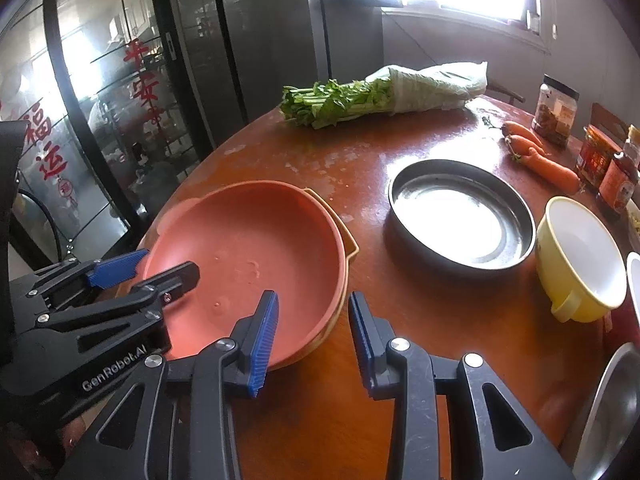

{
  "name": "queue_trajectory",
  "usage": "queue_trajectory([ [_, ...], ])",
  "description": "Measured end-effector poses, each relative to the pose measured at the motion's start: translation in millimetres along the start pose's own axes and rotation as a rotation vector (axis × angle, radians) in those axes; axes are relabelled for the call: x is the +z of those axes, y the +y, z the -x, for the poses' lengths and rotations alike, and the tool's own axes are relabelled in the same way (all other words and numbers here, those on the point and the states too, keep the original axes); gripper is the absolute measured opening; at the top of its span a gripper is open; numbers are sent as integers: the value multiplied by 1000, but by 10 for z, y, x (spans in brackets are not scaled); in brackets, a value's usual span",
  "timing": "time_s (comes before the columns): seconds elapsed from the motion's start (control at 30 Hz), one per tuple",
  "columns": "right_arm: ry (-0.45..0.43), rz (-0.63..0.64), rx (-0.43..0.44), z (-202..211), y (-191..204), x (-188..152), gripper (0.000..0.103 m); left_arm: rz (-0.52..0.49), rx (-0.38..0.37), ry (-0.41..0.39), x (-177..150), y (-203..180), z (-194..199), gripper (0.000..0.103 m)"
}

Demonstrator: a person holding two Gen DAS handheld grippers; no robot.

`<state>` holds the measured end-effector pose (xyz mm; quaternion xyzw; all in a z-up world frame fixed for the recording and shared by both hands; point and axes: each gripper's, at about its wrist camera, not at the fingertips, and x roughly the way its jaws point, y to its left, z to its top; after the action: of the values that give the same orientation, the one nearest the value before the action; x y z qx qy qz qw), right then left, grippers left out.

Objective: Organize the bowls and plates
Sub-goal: 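Lower the pink plate onto the yellow shell plate and open the right tool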

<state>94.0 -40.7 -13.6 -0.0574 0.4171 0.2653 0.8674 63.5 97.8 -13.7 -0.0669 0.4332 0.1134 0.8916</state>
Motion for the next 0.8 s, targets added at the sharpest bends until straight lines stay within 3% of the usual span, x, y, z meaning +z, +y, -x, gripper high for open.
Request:
queue_trajectory([
  [0.8, 35, -27, -1, -184, 7, 41, 40, -32, -40, 10, 183, -45, -259, 48],
])
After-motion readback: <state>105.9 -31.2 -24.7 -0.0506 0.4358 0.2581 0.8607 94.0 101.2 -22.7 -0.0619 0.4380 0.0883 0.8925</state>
